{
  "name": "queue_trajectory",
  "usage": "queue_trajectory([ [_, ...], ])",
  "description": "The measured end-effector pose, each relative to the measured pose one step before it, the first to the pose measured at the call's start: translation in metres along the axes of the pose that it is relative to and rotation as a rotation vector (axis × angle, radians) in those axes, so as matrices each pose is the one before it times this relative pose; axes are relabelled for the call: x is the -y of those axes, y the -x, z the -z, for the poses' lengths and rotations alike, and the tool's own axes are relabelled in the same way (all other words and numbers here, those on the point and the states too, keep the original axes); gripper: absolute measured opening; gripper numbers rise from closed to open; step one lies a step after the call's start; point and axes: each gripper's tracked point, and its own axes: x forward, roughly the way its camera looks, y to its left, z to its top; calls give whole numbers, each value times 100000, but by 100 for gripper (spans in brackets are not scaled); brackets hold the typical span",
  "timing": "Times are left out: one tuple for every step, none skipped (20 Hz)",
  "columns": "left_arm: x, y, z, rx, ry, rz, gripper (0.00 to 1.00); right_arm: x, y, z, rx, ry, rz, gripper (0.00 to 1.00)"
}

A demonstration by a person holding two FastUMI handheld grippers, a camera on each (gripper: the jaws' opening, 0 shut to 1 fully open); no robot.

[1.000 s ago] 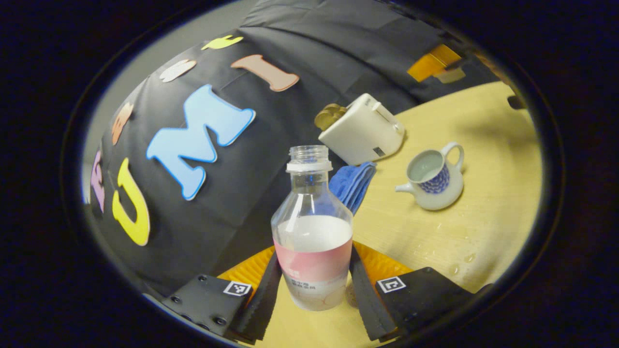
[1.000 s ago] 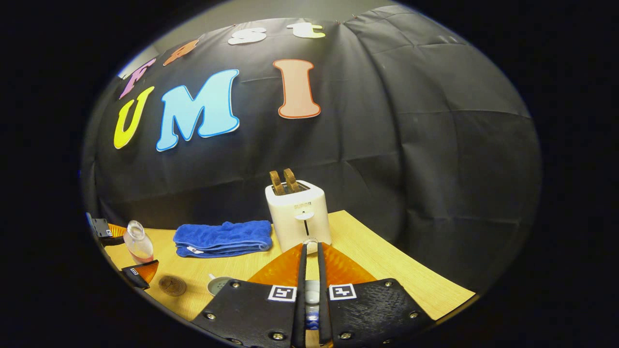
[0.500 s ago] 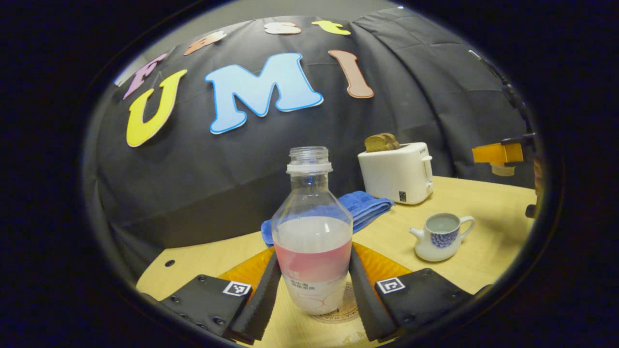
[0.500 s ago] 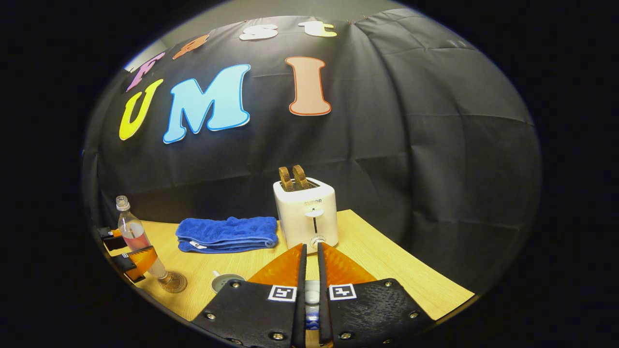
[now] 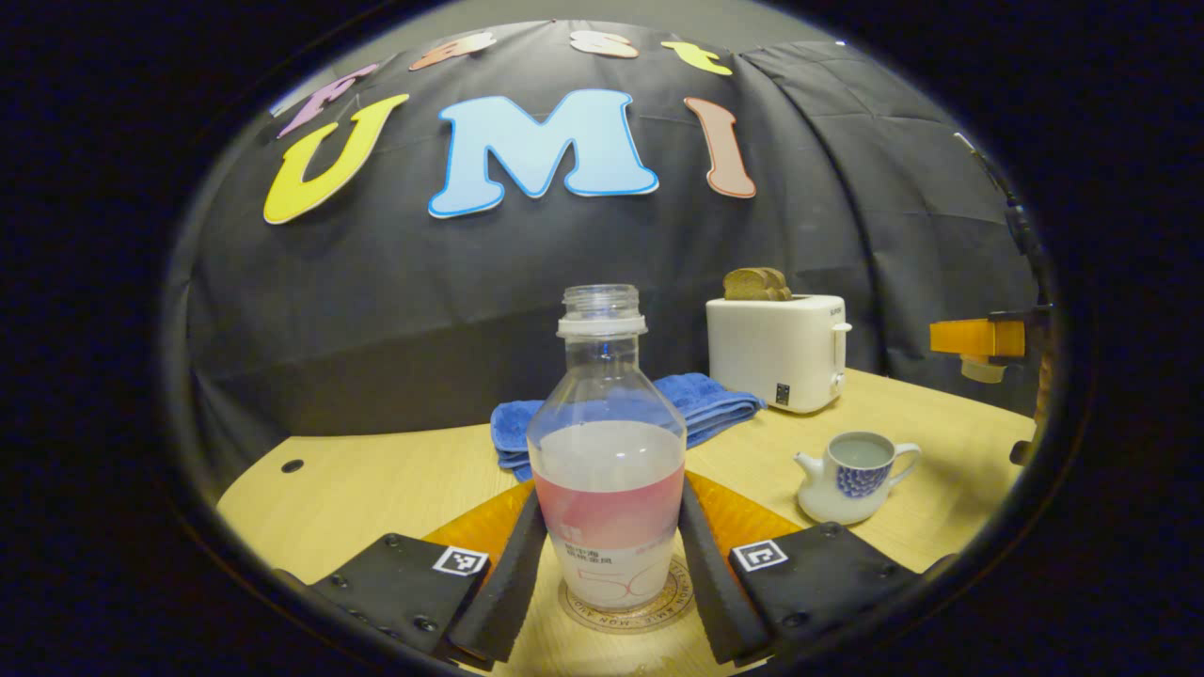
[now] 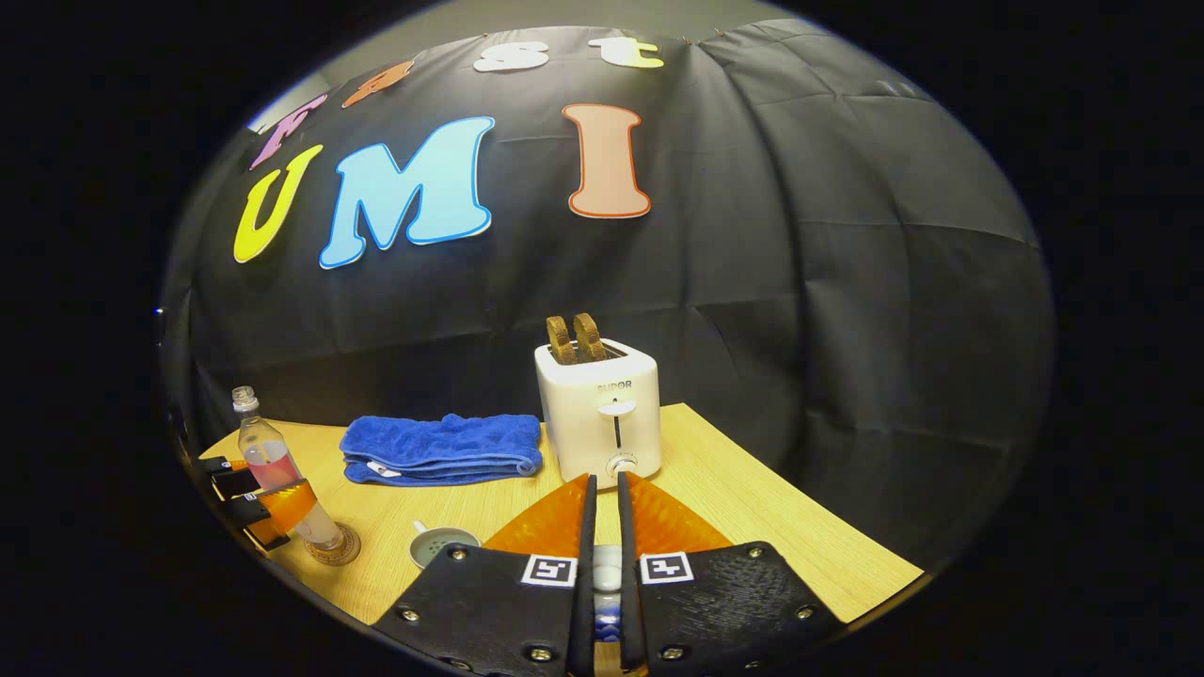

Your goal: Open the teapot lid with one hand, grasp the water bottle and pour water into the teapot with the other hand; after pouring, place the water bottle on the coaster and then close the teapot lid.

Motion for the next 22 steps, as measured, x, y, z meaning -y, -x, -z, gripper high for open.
queue_trajectory([
  [-131, -10, 9, 188, 533, -265, 85, -110, -41, -18, -82, 485, -242, 10],
  [4, -41, 165, 88, 139, -77, 87, -75, 15, 130, -89, 170, -129, 10],
  [-175, 48, -71, 447, 409, -769, 88, -117, -30, -57, -129, 139, -304, 10],
  [89, 0, 95, -152, 144, 100, 89, -82, -19, 107, -140, 64, -204, 10],
  [-96, 5, 28, 156, 325, -309, 89, -93, 1, 2, -83, 24, -339, 10],
  [82, 41, 15, -215, 241, 441, 89, -152, -11, 69, -96, -160, -494, 10],
  [-244, 159, -85, 30, -22, -468, 90, -242, -13, -55, -12, -276, -940, 10],
  [-155, 299, -221, 513, 341, -62, 100, -394, 24, -26, 309, -27, -1255, 10],
  [-102, 200, -315, 724, 343, -566, 100, -294, -1, -2, 189, 395, -516, 10],
  [-104, 172, -309, 607, 42, -484, 100, -233, -104, 118, 233, 792, -519, 10],
  [33, 218, -150, 200, -30, -13, 100, -292, -26, -23, 250, 953, -524, 10],
  [-48, 153, -25, 69, -150, -523, 100, -318, -91, 6, 437, 837, -569, 10],
  [-118, 246, 7, -155, 438, -648, 100, -449, -91, -76, 430, 483, -1203, 10],
  [63, 353, 4, -154, 1464, 278, 100, -590, -80, 63, 414, -18, -1723, 10],
  [41, 504, -66, 371, 1600, 552, 100, -651, -121, -3, 201, -473, -2185, 10],
  [-172, 658, 39, 580, 845, -173, 100, -740, -325, 153, 255, -559, -2499, 10],
  [-51, 738, -124, 745, 676, 129, 100, -722, -243, 0, 670, -210, -2339, 11],
  [131, 694, 92, 205, 1079, 347, 100, -633, -402, 145, 96, 262, -1990, 10],
  [-17, 751, -27, 103, 934, -72, 100, -734, -435, 143, 307, 106, -2782, 10],
  [104, 637, 185, 380, 1044, 466, 100, -949, -495, 156, 459, -270, -2887, 10],
  [-101, 696, -36, 561, 640, -214, 100, -802, -568, 136, 280, -451, -2428, 10],
  [-77, 517, 41, 417, 185, -158, 100, -711, -555, 356, 166, -825, -1865, 10],
])
